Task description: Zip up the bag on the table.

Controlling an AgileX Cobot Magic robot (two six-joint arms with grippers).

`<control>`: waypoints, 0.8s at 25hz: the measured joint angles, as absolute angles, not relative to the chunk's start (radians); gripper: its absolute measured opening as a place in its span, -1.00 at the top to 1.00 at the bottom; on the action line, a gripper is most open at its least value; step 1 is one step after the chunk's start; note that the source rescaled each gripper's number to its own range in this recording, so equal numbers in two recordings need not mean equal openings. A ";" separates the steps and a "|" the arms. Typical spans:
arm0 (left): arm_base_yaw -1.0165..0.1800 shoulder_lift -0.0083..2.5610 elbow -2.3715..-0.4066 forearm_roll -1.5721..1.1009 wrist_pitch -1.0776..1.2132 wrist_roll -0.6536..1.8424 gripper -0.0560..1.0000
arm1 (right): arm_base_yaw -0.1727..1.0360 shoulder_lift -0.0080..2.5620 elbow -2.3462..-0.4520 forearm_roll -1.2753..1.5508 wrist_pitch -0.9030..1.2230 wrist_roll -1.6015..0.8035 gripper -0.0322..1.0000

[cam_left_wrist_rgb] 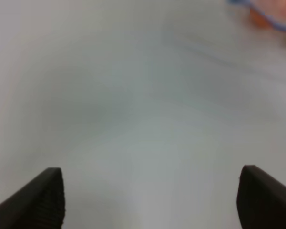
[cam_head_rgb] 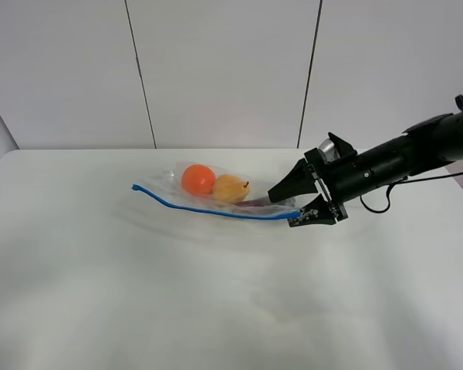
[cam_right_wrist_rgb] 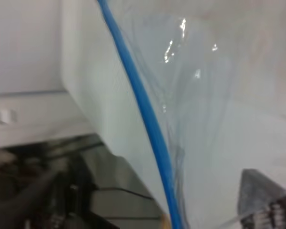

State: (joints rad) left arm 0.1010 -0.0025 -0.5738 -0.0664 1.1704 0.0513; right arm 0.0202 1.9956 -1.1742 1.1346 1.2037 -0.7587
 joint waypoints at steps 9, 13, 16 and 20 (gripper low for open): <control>0.101 -0.003 -0.572 -0.066 1.170 0.045 -0.71 | 0.020 1.996 -1.554 0.494 1.206 -0.340 -0.90; 0.101 -0.003 -0.572 -0.066 1.170 0.045 -0.71 | 0.020 1.993 -1.662 0.258 1.206 -0.253 -0.90; 0.101 -0.003 -0.572 -0.066 1.170 0.045 -0.71 | 0.011 1.991 -1.698 0.165 1.206 -0.214 -0.90; 0.101 -0.003 -0.572 -0.066 1.170 0.045 -0.71 | -0.019 1.989 -1.701 0.137 1.208 -0.196 -0.90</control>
